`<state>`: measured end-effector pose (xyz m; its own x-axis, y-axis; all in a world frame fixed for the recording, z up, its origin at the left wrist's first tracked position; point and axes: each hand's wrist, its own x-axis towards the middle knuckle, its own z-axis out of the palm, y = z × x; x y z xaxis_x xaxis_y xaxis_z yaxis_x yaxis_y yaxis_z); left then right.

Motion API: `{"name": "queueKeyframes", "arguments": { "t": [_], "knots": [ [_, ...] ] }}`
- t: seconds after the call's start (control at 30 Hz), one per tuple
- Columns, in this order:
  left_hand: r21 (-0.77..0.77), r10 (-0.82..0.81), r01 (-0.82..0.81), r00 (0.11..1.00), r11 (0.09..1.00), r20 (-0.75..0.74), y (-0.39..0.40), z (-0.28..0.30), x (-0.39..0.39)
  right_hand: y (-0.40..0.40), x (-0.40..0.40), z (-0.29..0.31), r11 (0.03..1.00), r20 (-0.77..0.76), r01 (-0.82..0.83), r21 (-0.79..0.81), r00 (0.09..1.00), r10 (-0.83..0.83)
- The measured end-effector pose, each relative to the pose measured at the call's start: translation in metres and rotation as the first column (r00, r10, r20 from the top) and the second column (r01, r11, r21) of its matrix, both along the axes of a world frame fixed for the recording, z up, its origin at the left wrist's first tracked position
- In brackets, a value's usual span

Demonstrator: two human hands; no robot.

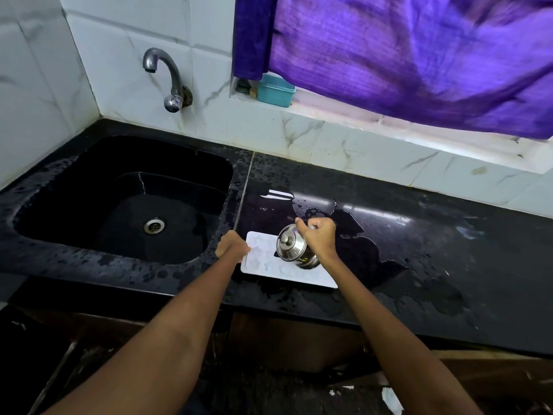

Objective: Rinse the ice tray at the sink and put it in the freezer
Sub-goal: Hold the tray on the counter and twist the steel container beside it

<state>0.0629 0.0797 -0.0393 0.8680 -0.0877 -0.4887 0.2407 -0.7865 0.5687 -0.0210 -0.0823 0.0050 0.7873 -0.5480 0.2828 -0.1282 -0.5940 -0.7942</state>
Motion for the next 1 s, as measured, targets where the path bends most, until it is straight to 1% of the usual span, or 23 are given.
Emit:
{"name": "queueKeyframes", "arguments": {
  "t": [0.1, 0.23, 0.37, 0.53, 1.0],
  "knots": [
    [0.047, -0.02, 0.019, 1.0, 0.999, 0.018, 0.0, 0.0, 0.0, 0.001, -0.005, -0.001, 0.997, -0.003, -0.029, -0.072, 1.0, 0.029],
    [0.055, -0.029, 0.028, 0.999, 0.998, 0.012, -0.001, 0.003, -0.001, 0.009, -0.007, -0.001, 0.985, 0.018, -0.072, -0.156, 0.997, 0.076],
    [0.067, -0.029, 0.028, 0.999, 0.997, 0.02, 0.0, 0.005, -0.003, 0.014, -0.006, -0.003, 0.964, 0.007, -0.113, -0.24, 0.993, 0.118],
    [0.075, -0.033, 0.031, 0.999, 0.997, 0.024, -0.001, 0.006, -0.004, 0.015, -0.006, -0.007, 0.962, 0.033, -0.108, -0.249, 0.992, 0.12],
    [0.082, -0.031, 0.029, 0.999, 0.996, 0.034, -0.002, 0.009, -0.006, 0.01, -0.01, -0.003, 0.96, 0.018, -0.093, -0.264, 0.995, 0.101]
  ]
}}
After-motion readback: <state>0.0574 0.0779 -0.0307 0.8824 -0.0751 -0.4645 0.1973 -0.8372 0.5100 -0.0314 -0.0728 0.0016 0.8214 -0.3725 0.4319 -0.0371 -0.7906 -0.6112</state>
